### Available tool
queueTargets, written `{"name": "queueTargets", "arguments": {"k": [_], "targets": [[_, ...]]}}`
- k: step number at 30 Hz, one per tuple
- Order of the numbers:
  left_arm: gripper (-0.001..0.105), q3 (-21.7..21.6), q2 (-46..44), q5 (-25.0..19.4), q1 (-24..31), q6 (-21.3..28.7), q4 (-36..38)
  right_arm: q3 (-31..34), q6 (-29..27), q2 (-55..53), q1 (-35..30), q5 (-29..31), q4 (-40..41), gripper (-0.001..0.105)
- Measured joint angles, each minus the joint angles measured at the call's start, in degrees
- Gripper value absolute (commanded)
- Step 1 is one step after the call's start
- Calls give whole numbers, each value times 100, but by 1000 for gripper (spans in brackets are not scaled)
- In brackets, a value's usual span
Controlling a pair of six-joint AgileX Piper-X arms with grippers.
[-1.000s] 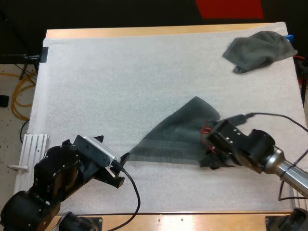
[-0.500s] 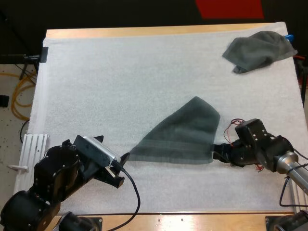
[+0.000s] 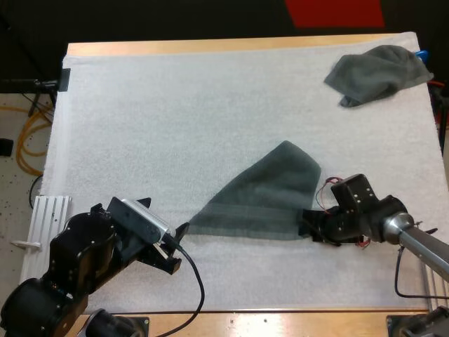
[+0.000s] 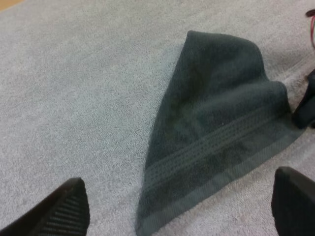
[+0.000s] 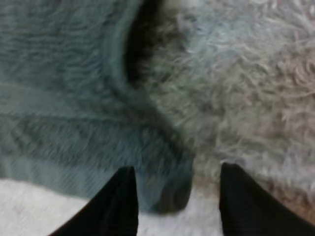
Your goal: Pick towel from pile fold and stack
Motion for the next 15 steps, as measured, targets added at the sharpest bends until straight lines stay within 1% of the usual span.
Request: {"name": "queueTargets", "arguments": {"k": [5, 8, 9, 11, 13, 14, 15], "targets": [[73, 0, 0, 0, 0, 0, 0, 0, 261, 252, -16, -409, -467, 39], [73, 0, 0, 0, 0, 0, 0, -24, 367, 356, -21, -536, -554, 39], [73, 0, 0, 0, 0, 0, 0, -26, 367, 380, -28, -568, -575, 37], [73, 0, 0, 0, 0, 0, 0, -33, 356, 413, -29, -587, -614, 26], [73, 0, 0, 0, 0, 0, 0, -33, 276, 434, -29, -551, -615, 4], [73, 0, 0, 0, 0, 0, 0, -33, 210, 445, -29, -521, -609, 0], [73, 0, 0, 0, 0, 0, 0, -33, 167, 461, -29, -491, -601, 0]]}}
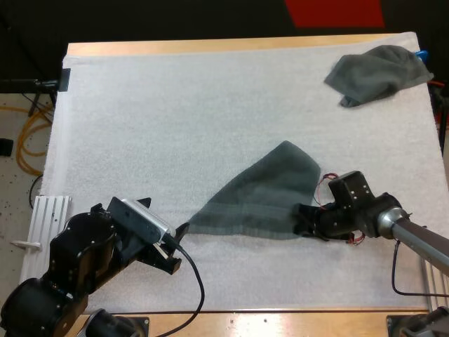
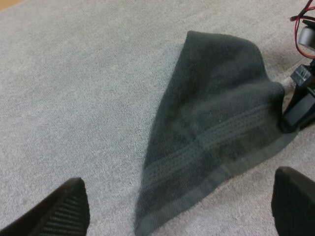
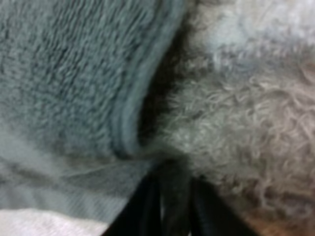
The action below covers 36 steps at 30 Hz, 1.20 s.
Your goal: Pick towel from pile fold and stack
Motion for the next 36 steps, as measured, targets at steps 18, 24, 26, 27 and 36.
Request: {"name": "queueTargets", "arguments": {"k": [18, 24, 26, 27, 36], "targets": [[73, 336, 876, 641, 0, -65, -114, 10, -1771, -1927, 206, 2329, 2437, 0], [73, 543, 1840, 939, 0, -439, -397, 10, -1773, -2203, 206, 2428, 2540, 0], [73, 598, 2186, 967, 0, -567, -458, 10, -1773, -2202, 206, 2428, 2557, 0], [73, 630, 2358, 1025, 0, -621, -494, 10, -1773, -2202, 206, 2428, 2558, 0], [73, 1510, 3180, 1550, 0, -1321, -1550, 10, -1773, -2202, 206, 2428, 2581, 0]]}}
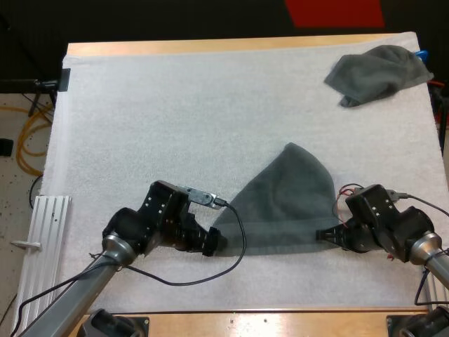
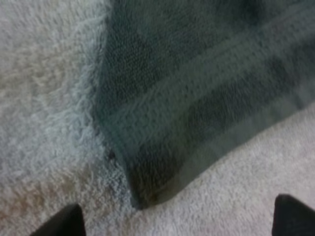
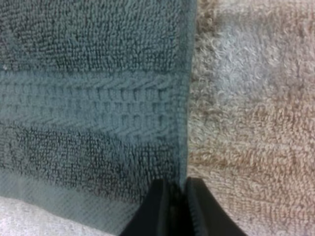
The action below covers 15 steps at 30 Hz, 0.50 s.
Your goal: Pick towel from pile fold and stack
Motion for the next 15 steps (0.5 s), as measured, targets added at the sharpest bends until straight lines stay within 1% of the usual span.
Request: {"name": "queueTargets", "arguments": {"k": [3, 7, 11, 15], "targets": [[73, 128, 193, 30, 0, -45, -352, 0, 0, 0, 0, 0, -4, 0], [73, 138, 581, 98, 0, -43, -646, 0, 0, 0, 0, 0, -4, 0], [73, 138, 1107, 539, 0, -65, -934, 0, 0, 0, 0, 0, -4, 0], [73, 138, 1604, 976, 0, -134, -1033, 0, 0, 0, 0, 0, -4, 0]]}}
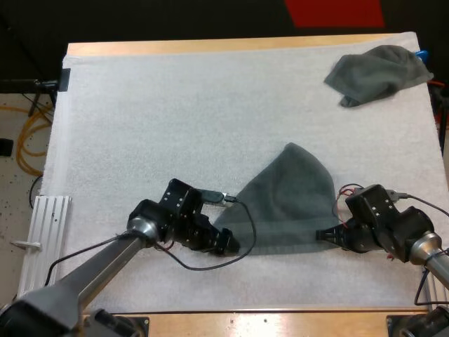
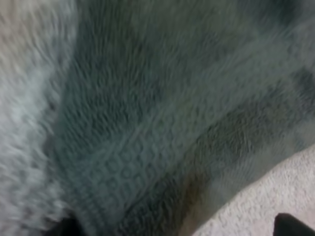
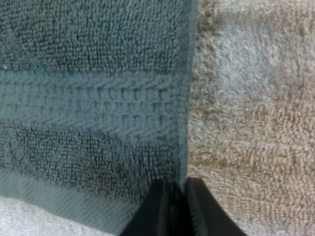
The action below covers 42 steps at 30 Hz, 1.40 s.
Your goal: Pick towel from pile fold and stack
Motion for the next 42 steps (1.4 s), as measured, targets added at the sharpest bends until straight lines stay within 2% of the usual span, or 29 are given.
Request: {"name": "queueTargets", "arguments": {"k": [3, 5, 8, 10, 11, 12, 17, 21, 24, 28, 31, 34, 37, 42], "targets": [[72, -16, 213, 366, 0, -21, -105, 0, 0, 0, 0, 0, 0, 0], [66, -15, 246, 424, 0, -34, -148, 0, 0, 0, 0, 0, 0, 0], [40, -15, 291, 437, 0, -83, -151, 0, 0, 0, 0, 0, 0, 0], [12, -3, 304, 437, 0, -107, -151, 0, 0, 0, 0, 0, -3, 0], [4, -3, 304, 437, 0, -114, -151, 0, -5, 0, 0, 0, -27, 0], [0, -3, 304, 437, 0, -115, -151, 0, -15, 0, 0, 0, -49, 0], [0, -3, 69, 458, 36, -109, -151, 0, -45, 0, 0, 0, -276, 0], [0, -90, -727, 748, 211, -120, -84, -72, -132, -190, 0, 3, -542, 0], [0, -390, -1392, 1016, 495, -213, 18, -399, -131, -600, 0, 81, -713, 0], [0, -1035, -2034, 1308, 978, -404, 17, -1061, -131, -1175, 0, 340, -968, 0], [0, -1531, -2258, 1369, 1239, -454, 70, -1551, -131, -1445, 0, 406, -1036, 0], [0, -1969, -2352, 1368, 1268, -464, 330, -1887, -131, -1589, 0, 404, -964, 0], [0, -2220, -2416, 1368, 1195, -464, 731, -2115, -131, -1676, 123, 340, -618, 0], [0, -2253, -2848, 1228, 1007, -407, 1322, -2358, -115, -1802, 744, 345, 64, 0]]}}
